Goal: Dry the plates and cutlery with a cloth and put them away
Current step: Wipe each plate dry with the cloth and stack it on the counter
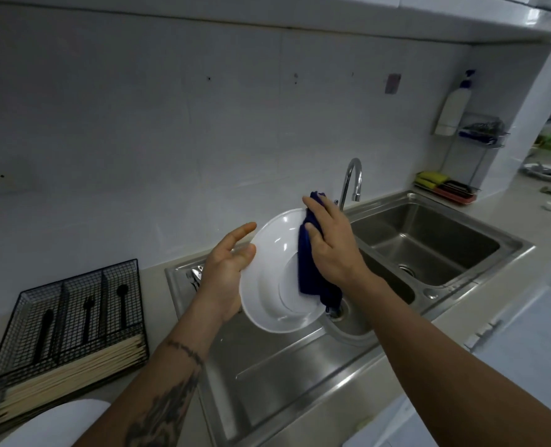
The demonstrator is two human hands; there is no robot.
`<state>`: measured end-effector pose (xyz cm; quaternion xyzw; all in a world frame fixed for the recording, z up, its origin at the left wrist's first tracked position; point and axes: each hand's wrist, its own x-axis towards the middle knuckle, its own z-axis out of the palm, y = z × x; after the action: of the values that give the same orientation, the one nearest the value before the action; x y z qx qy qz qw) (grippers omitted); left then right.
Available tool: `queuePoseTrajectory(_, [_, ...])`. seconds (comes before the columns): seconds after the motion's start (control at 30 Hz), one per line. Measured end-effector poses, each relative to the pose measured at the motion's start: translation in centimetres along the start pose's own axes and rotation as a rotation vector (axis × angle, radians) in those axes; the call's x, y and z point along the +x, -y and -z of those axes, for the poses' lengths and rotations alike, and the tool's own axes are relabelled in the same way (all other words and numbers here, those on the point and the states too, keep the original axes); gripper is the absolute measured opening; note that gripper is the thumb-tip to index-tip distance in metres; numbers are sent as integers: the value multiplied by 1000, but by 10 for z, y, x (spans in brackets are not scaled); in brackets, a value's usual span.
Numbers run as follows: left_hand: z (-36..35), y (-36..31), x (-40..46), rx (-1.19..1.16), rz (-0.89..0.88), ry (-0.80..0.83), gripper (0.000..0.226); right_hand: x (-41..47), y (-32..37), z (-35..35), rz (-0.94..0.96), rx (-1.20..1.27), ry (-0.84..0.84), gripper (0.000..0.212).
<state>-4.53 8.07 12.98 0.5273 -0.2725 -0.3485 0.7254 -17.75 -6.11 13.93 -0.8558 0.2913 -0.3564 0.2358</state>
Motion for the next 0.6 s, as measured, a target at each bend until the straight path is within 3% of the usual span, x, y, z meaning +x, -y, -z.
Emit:
queuePoseTrajectory(0.13, [-12,-15,3,82,-61,10,41,12,5,8,199,-89,20,45])
queuePoseTrajectory(0.33, [-13,-36,8,587,-283,-29,45,8,-10,18,108,220,197,28])
queuePoseTrajectory(0.43, [-9,-27,2,679,-297,-173,39,-5,-14,7,131,270,181,28])
queuePoseTrajectory(0.5, [-5,-9,-7,606,-274,-278,36,-18,-13,-5,198,232,129,29])
queuePoseTrajectory(0.6, [1,11,-17,80,-93,-520,26,-42,-7,-21,330,167,135,24])
